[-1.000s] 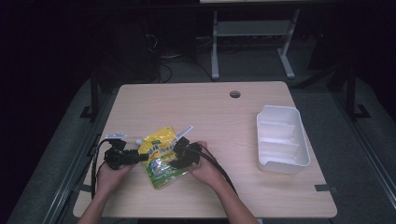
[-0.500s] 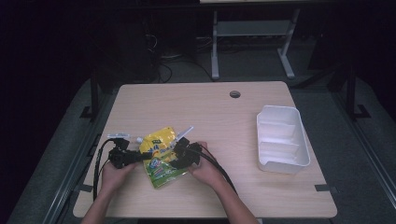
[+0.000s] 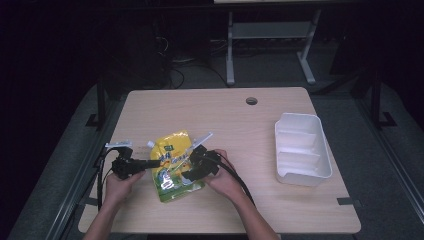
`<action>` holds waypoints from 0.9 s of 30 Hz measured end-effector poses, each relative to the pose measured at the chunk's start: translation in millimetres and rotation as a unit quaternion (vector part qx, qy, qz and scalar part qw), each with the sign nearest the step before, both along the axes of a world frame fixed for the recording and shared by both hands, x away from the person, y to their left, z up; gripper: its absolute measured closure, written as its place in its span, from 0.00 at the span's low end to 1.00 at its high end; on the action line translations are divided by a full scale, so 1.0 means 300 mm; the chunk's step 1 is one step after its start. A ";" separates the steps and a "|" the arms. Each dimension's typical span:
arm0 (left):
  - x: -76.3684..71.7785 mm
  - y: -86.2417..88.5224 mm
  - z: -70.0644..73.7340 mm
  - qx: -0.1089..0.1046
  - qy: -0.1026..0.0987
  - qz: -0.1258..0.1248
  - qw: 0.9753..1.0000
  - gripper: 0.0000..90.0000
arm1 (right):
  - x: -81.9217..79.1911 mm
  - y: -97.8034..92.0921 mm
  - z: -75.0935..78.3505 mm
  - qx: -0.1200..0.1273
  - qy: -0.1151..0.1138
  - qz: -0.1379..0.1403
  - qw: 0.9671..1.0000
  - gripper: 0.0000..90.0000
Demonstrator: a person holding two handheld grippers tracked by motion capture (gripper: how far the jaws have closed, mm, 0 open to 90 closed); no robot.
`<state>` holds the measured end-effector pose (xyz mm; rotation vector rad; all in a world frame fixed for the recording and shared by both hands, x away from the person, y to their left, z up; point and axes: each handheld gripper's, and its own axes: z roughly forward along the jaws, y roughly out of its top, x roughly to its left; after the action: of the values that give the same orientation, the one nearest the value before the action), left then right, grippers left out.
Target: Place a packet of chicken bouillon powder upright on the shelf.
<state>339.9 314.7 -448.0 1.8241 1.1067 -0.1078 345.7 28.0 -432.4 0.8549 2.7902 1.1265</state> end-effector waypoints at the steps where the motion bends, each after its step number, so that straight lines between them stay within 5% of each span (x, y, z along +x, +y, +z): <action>1: -0.010 -0.003 0.022 0.007 -0.014 -0.006 1.000 0.99 | 0.002 -0.009 0.006 0.005 0.002 -0.004 1.000 0.42; 10: -0.042 -0.020 0.086 0.011 -0.051 -0.038 0.998 1.00 | 0.013 -0.085 0.061 0.047 -0.010 -0.030 0.998 0.40; 19: -0.070 -0.047 0.121 0.010 -0.083 -0.076 0.994 1.00 | 0.057 -0.123 0.079 0.079 0.014 -0.041 0.996 0.41; 27: -0.087 -0.065 0.147 0.014 -0.099 -0.100 0.990 1.00 | 0.086 -0.141 0.066 0.128 0.061 -0.028 0.990 0.65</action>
<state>313.9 295.1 -403.8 1.9222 0.7887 -0.0275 371.5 -14.4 -412.6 1.0501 2.7328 1.4937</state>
